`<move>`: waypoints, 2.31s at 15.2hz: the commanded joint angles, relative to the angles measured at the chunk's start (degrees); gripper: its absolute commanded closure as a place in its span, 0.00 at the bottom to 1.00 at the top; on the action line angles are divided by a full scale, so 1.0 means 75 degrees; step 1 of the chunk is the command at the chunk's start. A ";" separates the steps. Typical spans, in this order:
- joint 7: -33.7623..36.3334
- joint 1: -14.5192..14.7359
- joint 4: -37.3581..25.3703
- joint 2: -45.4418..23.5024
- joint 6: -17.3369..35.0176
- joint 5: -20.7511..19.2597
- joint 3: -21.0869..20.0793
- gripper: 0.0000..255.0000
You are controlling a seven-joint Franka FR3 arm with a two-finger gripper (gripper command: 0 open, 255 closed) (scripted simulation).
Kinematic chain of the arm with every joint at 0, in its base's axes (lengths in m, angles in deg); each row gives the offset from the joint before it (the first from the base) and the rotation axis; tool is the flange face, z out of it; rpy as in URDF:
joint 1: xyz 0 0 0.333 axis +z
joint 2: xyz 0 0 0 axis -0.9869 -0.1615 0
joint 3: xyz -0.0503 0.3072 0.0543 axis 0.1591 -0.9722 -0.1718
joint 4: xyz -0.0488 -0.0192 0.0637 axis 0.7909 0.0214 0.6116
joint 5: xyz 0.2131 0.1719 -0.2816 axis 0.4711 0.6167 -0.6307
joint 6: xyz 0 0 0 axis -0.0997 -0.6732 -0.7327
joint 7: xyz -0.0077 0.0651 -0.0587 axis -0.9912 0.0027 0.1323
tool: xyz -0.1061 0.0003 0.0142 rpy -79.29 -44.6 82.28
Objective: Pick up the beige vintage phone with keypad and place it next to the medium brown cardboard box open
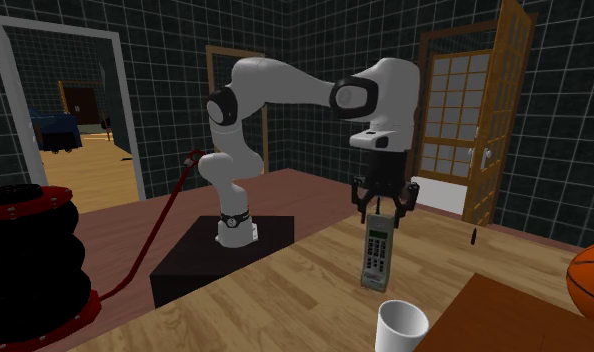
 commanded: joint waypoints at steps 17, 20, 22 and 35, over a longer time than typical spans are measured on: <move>0.0417 -0.0076 0.1290 -0.0425 0.1555 -0.0441 0.0253 1.00; 0.0494 -0.0053 0.1425 -0.0532 0.1767 -0.0540 0.0315 1.00; 0.0494 -0.0053 0.1426 -0.0532 0.1767 -0.0540 0.0315 1.00; 0.0384 -0.0071 0.1180 -0.0338 0.1379 -0.0364 0.0200 0.00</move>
